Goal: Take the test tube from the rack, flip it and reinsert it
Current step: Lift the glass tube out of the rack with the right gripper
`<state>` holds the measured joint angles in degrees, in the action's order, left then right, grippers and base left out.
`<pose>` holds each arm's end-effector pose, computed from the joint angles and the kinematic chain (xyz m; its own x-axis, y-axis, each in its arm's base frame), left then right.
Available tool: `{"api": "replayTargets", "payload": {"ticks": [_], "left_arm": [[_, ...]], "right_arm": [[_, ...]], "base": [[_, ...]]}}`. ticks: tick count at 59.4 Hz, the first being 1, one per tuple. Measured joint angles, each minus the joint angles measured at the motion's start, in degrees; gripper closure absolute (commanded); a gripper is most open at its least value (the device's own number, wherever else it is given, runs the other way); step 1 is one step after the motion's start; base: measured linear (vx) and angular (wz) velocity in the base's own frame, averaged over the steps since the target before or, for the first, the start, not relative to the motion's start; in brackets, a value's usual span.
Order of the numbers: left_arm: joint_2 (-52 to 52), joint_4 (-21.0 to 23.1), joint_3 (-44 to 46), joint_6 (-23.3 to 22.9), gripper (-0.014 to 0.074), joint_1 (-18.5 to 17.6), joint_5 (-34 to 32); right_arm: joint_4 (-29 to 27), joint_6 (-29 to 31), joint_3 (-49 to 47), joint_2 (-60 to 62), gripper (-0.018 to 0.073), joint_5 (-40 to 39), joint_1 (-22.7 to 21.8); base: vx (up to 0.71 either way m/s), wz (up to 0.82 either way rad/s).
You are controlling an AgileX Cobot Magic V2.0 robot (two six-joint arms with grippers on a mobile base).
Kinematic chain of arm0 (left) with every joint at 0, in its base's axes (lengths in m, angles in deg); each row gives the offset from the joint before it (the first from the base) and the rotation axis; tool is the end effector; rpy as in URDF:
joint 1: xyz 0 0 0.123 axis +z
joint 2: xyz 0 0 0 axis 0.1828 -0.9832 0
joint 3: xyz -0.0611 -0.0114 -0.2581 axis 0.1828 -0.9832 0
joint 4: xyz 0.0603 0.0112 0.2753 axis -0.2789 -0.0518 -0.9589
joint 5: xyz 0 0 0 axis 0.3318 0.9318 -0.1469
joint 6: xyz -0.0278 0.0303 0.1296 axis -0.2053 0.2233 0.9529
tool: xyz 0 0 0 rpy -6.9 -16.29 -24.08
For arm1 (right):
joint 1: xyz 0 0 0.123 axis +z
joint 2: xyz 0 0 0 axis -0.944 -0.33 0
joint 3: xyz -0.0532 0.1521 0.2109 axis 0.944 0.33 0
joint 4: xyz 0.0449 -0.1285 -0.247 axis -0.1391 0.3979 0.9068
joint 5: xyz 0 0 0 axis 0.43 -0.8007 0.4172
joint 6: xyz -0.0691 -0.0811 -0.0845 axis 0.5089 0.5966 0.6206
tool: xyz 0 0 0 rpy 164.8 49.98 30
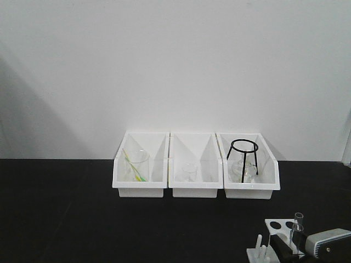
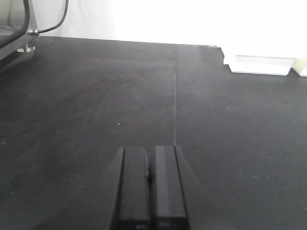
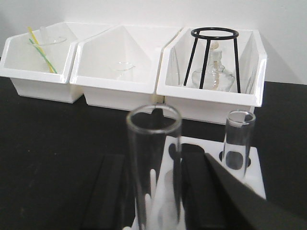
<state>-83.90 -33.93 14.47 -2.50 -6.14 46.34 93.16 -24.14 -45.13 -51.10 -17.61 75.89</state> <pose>0.1482 0.0132 0.1672 -0.2037 -0.1291 -0.9705 -0.1136 0.9877 -0.1075 0.3009 0.0504 0.0959 -0.1804 -0.0363 -0.9829 -0.2596 0.9656 0.0119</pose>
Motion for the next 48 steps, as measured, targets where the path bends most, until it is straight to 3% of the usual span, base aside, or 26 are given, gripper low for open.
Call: {"api": "replayTargets", "payload": {"ticks": [15, 29, 48], "left_arm": [[0.0, 0.0, 0.0, 0.0, 0.0603, 0.0, 0.0], [0.0, 0.0, 0.0, 0.0, 0.0603, 0.0, 0.0], [0.0, 0.0, 0.0, 0.0, 0.0603, 0.0, 0.0]], "right_arm": [[0.0, 0.0, 0.0, 0.0, 0.0412, 0.0, 0.0], [0.0, -1.7, 0.0, 2.3, 0.0422, 1.6, 0.0], [0.4, -5.3, -0.8, 15.5, 0.0422, 12.6, 0.0]], "base": [[0.00, 0.00], [0.00, 0.00], [0.00, 0.00]]}}
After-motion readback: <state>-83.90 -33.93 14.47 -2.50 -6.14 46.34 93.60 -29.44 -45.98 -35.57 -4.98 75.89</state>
